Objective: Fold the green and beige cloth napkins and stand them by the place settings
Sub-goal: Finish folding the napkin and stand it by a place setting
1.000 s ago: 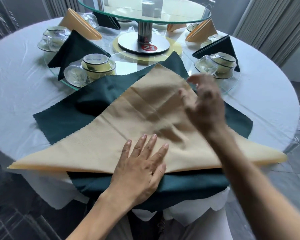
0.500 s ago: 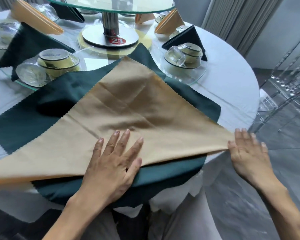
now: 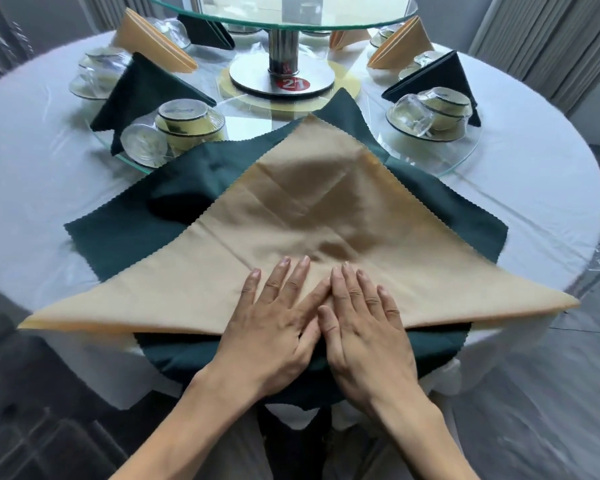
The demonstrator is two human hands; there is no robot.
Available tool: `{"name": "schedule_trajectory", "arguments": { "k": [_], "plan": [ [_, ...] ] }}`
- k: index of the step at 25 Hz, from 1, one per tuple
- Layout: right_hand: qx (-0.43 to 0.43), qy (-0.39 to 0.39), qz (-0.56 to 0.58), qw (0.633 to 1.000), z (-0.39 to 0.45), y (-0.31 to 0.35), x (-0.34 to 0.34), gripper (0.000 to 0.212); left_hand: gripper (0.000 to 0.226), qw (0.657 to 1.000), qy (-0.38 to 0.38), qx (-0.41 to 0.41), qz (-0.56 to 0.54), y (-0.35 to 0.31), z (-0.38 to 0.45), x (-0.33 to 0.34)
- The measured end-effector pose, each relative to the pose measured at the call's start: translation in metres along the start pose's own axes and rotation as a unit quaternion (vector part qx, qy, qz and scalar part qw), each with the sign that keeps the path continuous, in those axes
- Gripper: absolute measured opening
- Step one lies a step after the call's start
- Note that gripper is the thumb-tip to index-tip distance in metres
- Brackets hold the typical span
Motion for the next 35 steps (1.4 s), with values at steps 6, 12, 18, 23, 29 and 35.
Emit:
{"name": "schedule_trajectory", "arguments": {
  "k": [6, 12, 18, 23, 29, 35],
  "plan": [
    [0.002, 0.036, -0.037, 0.999, 0.000, 0.002, 0.001, 0.076, 0.071, 0.999, -0.017, -0.007, 0.035, 0.090, -0.029, -0.009],
    [-0.004, 0.031, -0.043, 0.999, 0.000, 0.004, 0.000, 0.078, 0.061, 0.999, -0.028, -0.042, -0.013, 0.243, -0.111, -0.032],
    [-0.008, 0.048, -0.039, 0.998, -0.002, 0.007, -0.003, 0.070, 0.061, 0.953, -0.078, -0.084, -0.281, 0.258, -0.118, -0.061],
    [0.004, 0.057, -0.040, 0.998, 0.003, 0.009, -0.003, 0.066, 0.037, 0.894, -0.123, -0.107, -0.417, 0.256, -0.104, -0.077],
    [-0.097, -0.073, 0.036, 0.992, -0.009, 0.049, -0.001, 0.064, 0.007, 0.801, -0.218, 0.017, -0.557, 0.223, -0.074, -0.116],
    [-0.073, -0.185, 0.061, 0.978, -0.001, 0.093, -0.005, 0.011, 0.018, 0.798, -0.210, 0.064, -0.561, 0.168, -0.029, -0.164]
  ]
}}
Point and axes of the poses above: each hand's wrist, its own z-axis towards the middle knuckle, its own x-axis out of the palm, y = z × x, the point moved 3 cm from there along z, towards the middle knuckle, and after that the axes turned 3 degrees about -x, right-handed, at the moved point
